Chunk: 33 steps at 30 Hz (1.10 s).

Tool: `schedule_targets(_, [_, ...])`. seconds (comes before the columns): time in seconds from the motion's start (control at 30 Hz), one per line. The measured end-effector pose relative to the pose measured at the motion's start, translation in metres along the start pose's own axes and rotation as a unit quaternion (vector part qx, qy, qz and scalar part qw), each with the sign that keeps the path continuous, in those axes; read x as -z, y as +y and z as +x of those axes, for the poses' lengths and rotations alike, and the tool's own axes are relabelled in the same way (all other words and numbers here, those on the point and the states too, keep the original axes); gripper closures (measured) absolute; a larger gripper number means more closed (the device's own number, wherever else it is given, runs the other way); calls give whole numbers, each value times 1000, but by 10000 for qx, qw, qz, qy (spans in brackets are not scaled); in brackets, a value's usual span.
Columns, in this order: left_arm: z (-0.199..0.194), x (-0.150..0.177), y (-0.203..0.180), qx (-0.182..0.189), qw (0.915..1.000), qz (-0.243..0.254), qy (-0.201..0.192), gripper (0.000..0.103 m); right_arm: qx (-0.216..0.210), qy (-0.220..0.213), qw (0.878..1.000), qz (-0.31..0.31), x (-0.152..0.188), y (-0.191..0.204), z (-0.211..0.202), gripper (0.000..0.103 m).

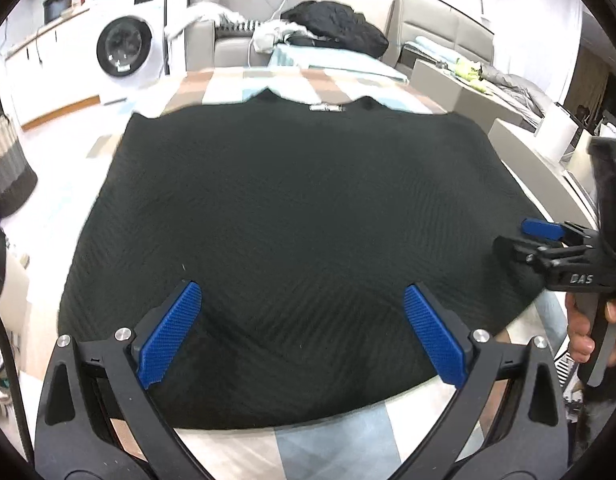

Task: Fold small clothes

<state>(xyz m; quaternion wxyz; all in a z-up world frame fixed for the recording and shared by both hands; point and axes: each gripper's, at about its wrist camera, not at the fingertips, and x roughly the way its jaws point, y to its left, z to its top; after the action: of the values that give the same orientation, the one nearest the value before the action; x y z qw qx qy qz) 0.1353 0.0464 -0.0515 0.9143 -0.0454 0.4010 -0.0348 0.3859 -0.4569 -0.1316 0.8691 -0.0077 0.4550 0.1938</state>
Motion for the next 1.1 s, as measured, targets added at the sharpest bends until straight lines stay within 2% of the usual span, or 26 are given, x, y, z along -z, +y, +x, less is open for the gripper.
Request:
schedule_targets(0.27, [22, 3, 15, -726, 9966, -93, 386, 2, 93, 164, 9995, -259, 7, 0, 7, 0])
schedule_targets(0.43, [8, 20, 32, -733, 9964, -225, 362, 2, 124, 86, 9990, -418, 18, -8, -3, 1])
schedule_targets(0.57, [-8, 32, 48, -680, 9959, -535, 254, 2, 165, -78, 9986, -501, 24, -9, -12, 0])
schedule_targets(0.7, [-32, 42, 63, -457, 9939, -998, 51, 2, -212, -291, 9990, -280, 25, -10, -23, 0])
schedule_targets(0.83, [-53, 51, 76, -437, 9905, -1300, -111, 2, -690, -478, 9965, -4, 23, -8, -28, 0])
schedule_targets(1.0, [-70, 69, 92, -614, 9842, -1650, -178, 2, -642, -810, 9944, -221, 25, 6, -40, 0])
schedule_targets(1.1, [-75, 80, 103, -365, 9787, -2020, -48, 2, -713, -901, 9932, -182, 24, 9, -44, 0])
